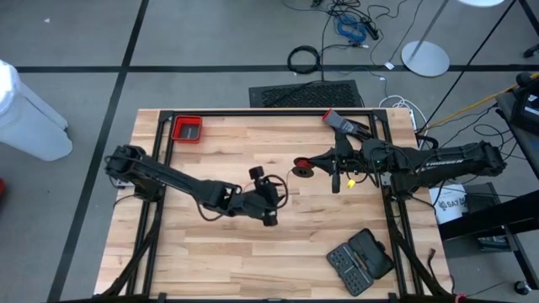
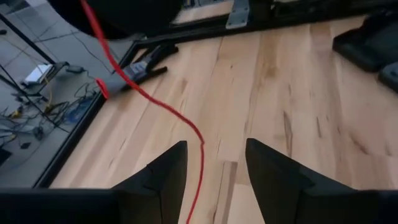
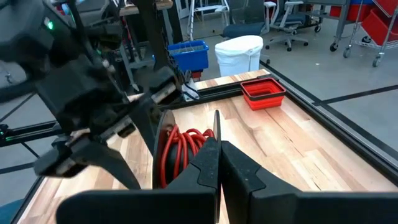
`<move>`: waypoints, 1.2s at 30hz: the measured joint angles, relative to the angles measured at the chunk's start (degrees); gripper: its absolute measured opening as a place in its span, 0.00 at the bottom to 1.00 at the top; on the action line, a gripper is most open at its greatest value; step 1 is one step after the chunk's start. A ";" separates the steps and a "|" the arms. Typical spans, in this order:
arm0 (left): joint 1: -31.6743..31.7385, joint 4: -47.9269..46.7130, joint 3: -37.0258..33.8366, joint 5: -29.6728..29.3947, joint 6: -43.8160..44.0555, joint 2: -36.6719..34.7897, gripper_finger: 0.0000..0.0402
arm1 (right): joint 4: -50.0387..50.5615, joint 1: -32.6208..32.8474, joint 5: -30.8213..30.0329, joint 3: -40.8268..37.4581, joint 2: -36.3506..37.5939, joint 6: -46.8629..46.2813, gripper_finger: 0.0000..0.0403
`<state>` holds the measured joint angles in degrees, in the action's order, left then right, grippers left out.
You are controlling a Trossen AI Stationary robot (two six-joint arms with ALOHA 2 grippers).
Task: Coil cords
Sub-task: Coil the red wire onto the spool
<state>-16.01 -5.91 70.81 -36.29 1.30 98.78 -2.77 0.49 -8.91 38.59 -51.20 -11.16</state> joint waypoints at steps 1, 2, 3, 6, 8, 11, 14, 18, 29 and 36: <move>0.00 0.20 0.00 -0.13 -0.08 0.62 0.43 | 0.02 0.00 -0.01 0.00 0.00 0.01 0.00; 0.00 0.58 0.00 -0.44 -0.17 1.25 0.43 | -0.04 -0.01 -0.01 0.00 0.00 0.02 0.00; 0.00 0.80 -0.02 -0.86 -0.19 1.72 0.43 | 0.05 0.00 0.00 0.00 0.00 0.02 0.00; 0.27 1.00 -0.02 -1.13 -0.01 2.56 0.43 | 0.05 -0.02 0.00 0.00 0.00 0.02 0.00; 0.65 0.79 -0.02 -1.21 1.47 3.22 0.43 | 0.00 -0.01 0.00 0.00 0.00 0.02 0.00; 1.26 0.71 -0.09 -1.21 2.83 3.37 0.43 | 0.00 -0.01 0.00 0.00 0.00 0.02 0.00; 1.37 0.90 -0.09 -1.24 2.79 3.26 0.43 | 0.01 -0.02 0.00 0.00 0.00 0.02 0.00; 1.40 1.80 -0.07 -1.21 2.75 3.46 0.43 | 0.02 0.00 0.00 0.00 0.00 0.04 0.00; 2.80 4.85 -0.13 -1.36 0.83 7.07 0.43 | 0.03 -0.02 0.00 0.00 0.02 0.04 0.00; 2.89 5.58 -0.07 -1.44 0.83 7.43 0.39 | 0.02 -0.02 0.02 0.00 0.02 0.26 0.00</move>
<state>-13.13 -0.32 70.74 -37.73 2.13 106.21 -2.75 0.47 -8.88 38.59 -51.18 -10.90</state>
